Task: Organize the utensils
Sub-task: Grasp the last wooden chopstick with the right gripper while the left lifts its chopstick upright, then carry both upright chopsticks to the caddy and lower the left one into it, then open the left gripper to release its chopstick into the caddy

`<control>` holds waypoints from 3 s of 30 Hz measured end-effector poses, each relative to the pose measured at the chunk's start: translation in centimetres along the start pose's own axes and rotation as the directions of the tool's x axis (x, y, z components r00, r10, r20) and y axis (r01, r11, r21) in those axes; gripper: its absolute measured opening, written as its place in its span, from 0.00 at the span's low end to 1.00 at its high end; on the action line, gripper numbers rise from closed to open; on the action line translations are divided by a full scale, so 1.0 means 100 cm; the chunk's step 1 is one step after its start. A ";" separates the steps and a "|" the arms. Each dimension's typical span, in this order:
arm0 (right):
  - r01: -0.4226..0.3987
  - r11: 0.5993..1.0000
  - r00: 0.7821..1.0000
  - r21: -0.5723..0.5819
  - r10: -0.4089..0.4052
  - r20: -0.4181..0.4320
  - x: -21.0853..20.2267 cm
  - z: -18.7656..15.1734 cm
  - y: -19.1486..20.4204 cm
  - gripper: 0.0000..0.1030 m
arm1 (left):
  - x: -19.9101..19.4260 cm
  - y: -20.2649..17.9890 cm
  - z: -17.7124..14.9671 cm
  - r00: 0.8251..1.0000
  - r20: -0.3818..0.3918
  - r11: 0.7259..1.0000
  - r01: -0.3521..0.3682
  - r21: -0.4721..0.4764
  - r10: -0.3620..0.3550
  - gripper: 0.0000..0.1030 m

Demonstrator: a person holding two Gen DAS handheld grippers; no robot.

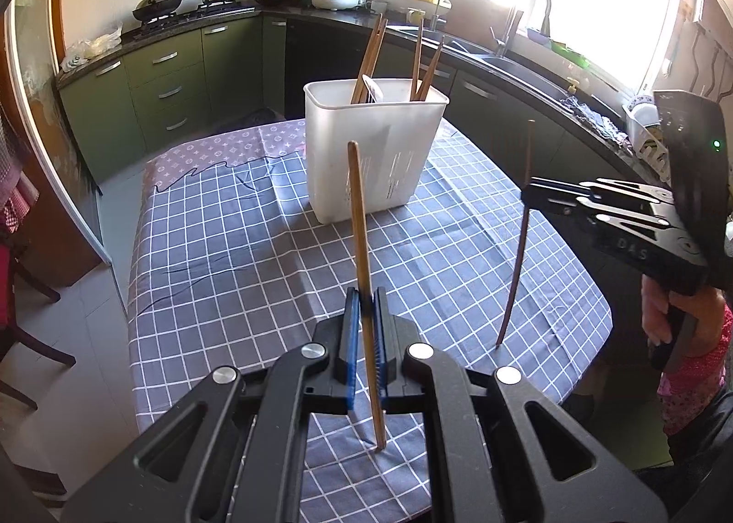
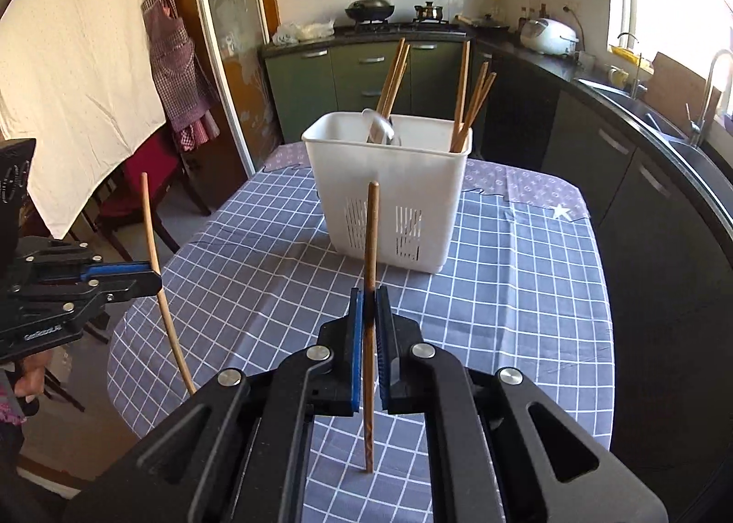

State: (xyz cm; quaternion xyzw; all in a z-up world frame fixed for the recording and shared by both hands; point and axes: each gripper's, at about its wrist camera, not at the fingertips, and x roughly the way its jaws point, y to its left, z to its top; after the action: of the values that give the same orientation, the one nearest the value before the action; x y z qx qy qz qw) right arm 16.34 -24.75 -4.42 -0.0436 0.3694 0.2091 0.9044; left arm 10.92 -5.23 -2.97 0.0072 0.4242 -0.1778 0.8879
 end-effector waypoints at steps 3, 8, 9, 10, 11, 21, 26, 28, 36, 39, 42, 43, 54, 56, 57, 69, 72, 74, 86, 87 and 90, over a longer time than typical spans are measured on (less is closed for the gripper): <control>0.003 1.000 0.999 0.023 -0.004 0.041 -0.018 -0.013 -0.008 0.06 | -0.001 -0.003 0.000 1.000 0.003 1.000 -0.004 0.005 0.004 0.06; -0.008 0.998 0.996 0.055 0.004 0.088 -0.041 -0.031 -0.020 0.06 | -0.002 -0.009 -0.001 1.000 0.008 1.000 -0.017 0.025 0.017 0.06; -0.012 0.998 0.996 0.060 0.007 0.091 -0.044 -0.033 -0.021 0.06 | -0.002 -0.010 -0.001 1.000 0.008 0.999 -0.020 0.026 0.020 0.06; -0.014 0.998 0.996 0.062 0.008 0.093 -0.047 -0.034 -0.024 0.06 | -0.003 -0.010 0.000 1.000 0.007 0.999 -0.019 0.026 0.019 0.06; -0.016 0.998 0.995 0.064 0.010 0.094 -0.049 -0.034 -0.025 0.06 | -0.003 -0.011 0.000 1.000 0.007 0.999 -0.018 0.028 0.018 0.06; -0.035 0.997 0.995 0.070 0.028 0.100 -0.053 -0.038 -0.031 0.06 | -0.008 -0.015 -0.002 1.000 0.009 0.999 -0.003 0.036 0.003 0.06; -0.042 0.997 0.995 0.069 0.036 0.097 -0.054 -0.039 -0.030 0.06 | -0.011 -0.017 -0.004 1.000 0.014 0.999 0.013 0.040 -0.013 0.06; -0.046 0.996 0.995 0.070 0.040 0.095 -0.054 -0.039 -0.031 0.06 | -0.012 -0.018 -0.005 1.000 0.017 0.999 0.016 0.040 -0.017 0.06; -0.052 0.997 0.995 0.064 0.046 0.090 -0.053 -0.038 -0.030 0.06 | -0.016 -0.018 -0.006 0.999 0.029 0.999 0.027 0.042 -0.028 0.06; -0.056 0.997 0.995 0.061 0.051 0.089 -0.054 -0.039 -0.028 0.06 | -0.017 -0.018 -0.006 0.999 0.034 0.999 0.029 0.042 -0.031 0.06; -0.055 0.997 0.995 0.059 0.050 0.088 -0.053 -0.039 -0.027 0.06 | -0.020 -0.018 -0.005 0.999 0.041 0.999 0.030 0.044 -0.031 0.06; -0.056 0.997 0.995 0.059 0.050 0.088 -0.053 -0.039 -0.027 0.06 | -0.022 -0.019 -0.004 0.999 0.044 0.999 0.029 0.046 -0.031 0.06; -0.057 0.997 0.995 0.054 0.052 0.084 -0.053 -0.038 -0.027 0.06 | -0.043 -0.016 0.033 0.995 0.093 0.998 0.043 0.041 -0.047 0.06; -0.058 0.997 0.995 0.056 0.053 0.084 -0.053 -0.038 -0.028 0.06 | -0.050 -0.016 0.045 0.992 0.118 0.998 0.034 0.047 -0.039 0.06; -0.059 0.997 0.995 0.056 0.054 0.083 -0.053 -0.038 -0.029 0.06 | -0.054 -0.017 0.050 0.991 0.130 0.998 0.030 0.050 -0.036 0.06; -0.061 0.996 0.996 0.071 0.056 0.067 -0.050 -0.038 -0.041 0.07 | -0.086 -0.018 0.123 0.968 0.252 0.998 -0.002 0.057 -0.012 0.06; -0.065 0.995 0.996 0.074 0.060 0.066 -0.049 -0.037 -0.043 0.07 | -0.091 -0.017 0.146 0.956 0.292 0.999 -0.014 0.052 -0.002 0.06; -0.069 0.995 0.996 0.076 0.064 0.065 -0.049 -0.037 -0.045 0.07 | -0.092 -0.016 0.161 0.947 0.322 0.999 -0.025 0.047 0.009 0.06; -0.100 0.991 0.994 0.087 0.096 0.056 -0.044 -0.041 -0.049 0.07 | -0.020 -0.007 0.212 0.948 0.313 0.998 -0.066 0.023 0.055 0.06; -0.102 0.991 0.994 0.090 0.097 0.056 -0.044 -0.041 -0.050 0.07 | -0.010 -0.005 0.212 0.955 0.291 0.998 -0.063 0.018 0.055 0.06; -0.103 0.990 0.994 0.100 0.097 0.058 -0.043 -0.041 -0.053 0.07 | 0.019 -0.001 0.210 0.969 0.238 0.998 -0.065 0.012 0.060 0.06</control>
State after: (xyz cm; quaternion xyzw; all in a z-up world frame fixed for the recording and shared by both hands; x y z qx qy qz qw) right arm 13.05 -32.01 -4.83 0.0274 0.3573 0.2360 0.9033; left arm 27.68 -9.35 9.04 0.0080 0.3126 -0.1536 0.9374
